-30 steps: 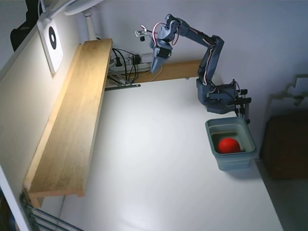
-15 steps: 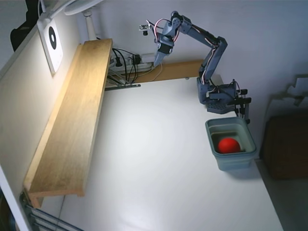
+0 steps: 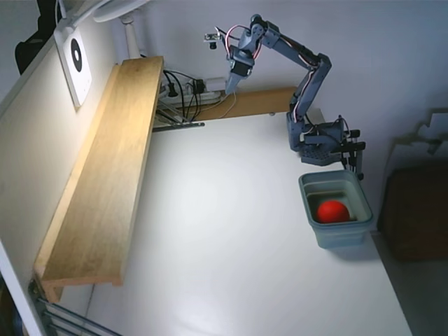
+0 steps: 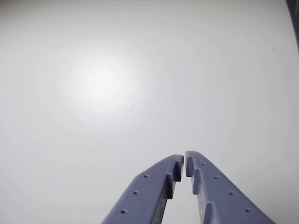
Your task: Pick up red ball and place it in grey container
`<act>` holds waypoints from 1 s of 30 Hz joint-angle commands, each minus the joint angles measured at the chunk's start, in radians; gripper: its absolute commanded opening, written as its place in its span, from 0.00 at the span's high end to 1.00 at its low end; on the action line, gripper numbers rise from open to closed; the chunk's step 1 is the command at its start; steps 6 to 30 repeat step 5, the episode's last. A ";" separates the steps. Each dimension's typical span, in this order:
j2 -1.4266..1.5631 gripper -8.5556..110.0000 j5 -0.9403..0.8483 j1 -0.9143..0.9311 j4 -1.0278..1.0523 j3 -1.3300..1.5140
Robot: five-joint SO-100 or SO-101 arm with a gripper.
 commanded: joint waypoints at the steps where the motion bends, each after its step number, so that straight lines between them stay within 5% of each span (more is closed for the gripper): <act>1: 0.029 0.95 0.002 0.010 0.006 0.014; 30: 0.029 0.95 0.002 0.010 0.006 0.014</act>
